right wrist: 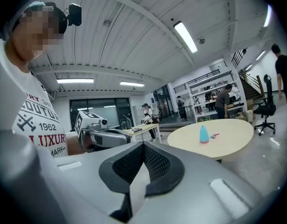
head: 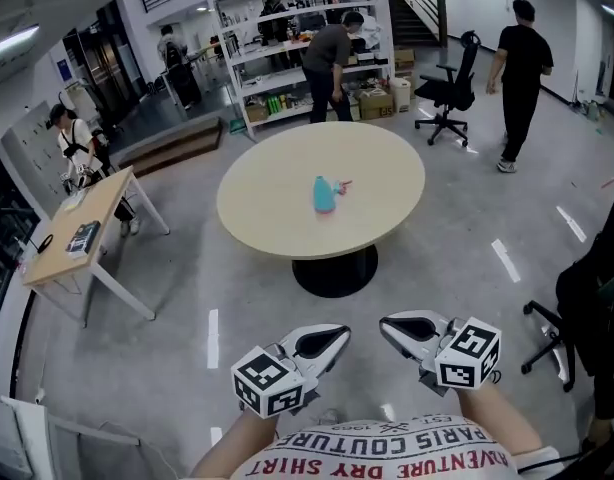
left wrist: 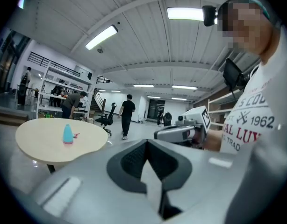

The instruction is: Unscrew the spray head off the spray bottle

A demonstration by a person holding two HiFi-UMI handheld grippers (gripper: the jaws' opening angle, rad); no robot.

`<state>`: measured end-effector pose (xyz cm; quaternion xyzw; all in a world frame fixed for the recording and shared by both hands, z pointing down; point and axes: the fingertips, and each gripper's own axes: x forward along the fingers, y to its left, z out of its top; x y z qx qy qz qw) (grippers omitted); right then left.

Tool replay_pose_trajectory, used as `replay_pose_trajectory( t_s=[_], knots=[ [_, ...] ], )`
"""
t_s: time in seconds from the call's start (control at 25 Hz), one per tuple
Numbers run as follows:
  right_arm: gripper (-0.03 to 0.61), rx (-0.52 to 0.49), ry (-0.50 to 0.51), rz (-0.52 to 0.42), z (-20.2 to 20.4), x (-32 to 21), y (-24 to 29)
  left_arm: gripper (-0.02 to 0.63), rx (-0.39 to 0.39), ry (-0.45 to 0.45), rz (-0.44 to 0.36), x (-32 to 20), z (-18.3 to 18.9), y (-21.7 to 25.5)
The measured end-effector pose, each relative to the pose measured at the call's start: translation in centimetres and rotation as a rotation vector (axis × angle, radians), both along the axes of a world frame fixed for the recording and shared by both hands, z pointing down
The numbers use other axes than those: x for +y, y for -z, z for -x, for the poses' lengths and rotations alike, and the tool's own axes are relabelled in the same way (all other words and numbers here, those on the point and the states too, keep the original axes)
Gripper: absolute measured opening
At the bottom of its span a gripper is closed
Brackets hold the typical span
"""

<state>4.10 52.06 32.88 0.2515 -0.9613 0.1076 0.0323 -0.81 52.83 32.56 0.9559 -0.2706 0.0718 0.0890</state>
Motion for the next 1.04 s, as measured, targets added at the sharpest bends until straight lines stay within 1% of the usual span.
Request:
replay_pose_trajectory(
  t_s=[0.16, 0.44, 0.6, 1.04],
  knots=[
    [0.000, 0.019, 0.007, -0.020, 0.3, 1.6, 1.0, 0.002, 0.018, -0.013, -0.021, 1.7, -0.2, 1.3],
    [0.000, 0.022, 0.015, -0.025, 1.3, 3.5, 1.8, 0.002, 0.003, -0.038, -0.042, 3.8, -0.3, 2.2],
    [0.000, 0.024, 0.021, -0.031, 1.3, 4.1, 1.9, 0.002, -0.010, -0.035, -0.050, 4.2, -0.2, 2.1],
    [0.000, 0.031, 0.025, -0.044, 1.0, 6.1, 2.0, 0.002, -0.010, -0.049, -0.050, 5.8, -1.0, 2.0]
  ],
)
